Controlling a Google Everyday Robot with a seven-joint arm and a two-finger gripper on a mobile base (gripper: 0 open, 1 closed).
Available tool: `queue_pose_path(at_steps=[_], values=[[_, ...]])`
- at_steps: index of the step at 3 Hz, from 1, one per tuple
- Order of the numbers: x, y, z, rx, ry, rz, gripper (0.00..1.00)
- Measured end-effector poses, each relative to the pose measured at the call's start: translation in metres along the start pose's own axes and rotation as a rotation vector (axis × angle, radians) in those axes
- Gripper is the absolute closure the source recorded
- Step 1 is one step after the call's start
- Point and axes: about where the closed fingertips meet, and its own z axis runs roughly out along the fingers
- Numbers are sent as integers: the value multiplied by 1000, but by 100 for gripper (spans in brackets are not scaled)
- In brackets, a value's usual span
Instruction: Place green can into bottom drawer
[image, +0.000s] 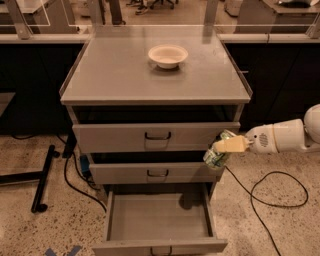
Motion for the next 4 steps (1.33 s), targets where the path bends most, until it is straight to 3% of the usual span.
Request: queue_pose_path(at_steps=[1, 2, 3, 4], values=[[31, -8, 72, -104, -9, 89, 100], [82, -17, 175, -196, 40, 201, 100], [134, -21, 271, -247, 120, 286, 100], [134, -20, 271, -247, 119, 285, 100]])
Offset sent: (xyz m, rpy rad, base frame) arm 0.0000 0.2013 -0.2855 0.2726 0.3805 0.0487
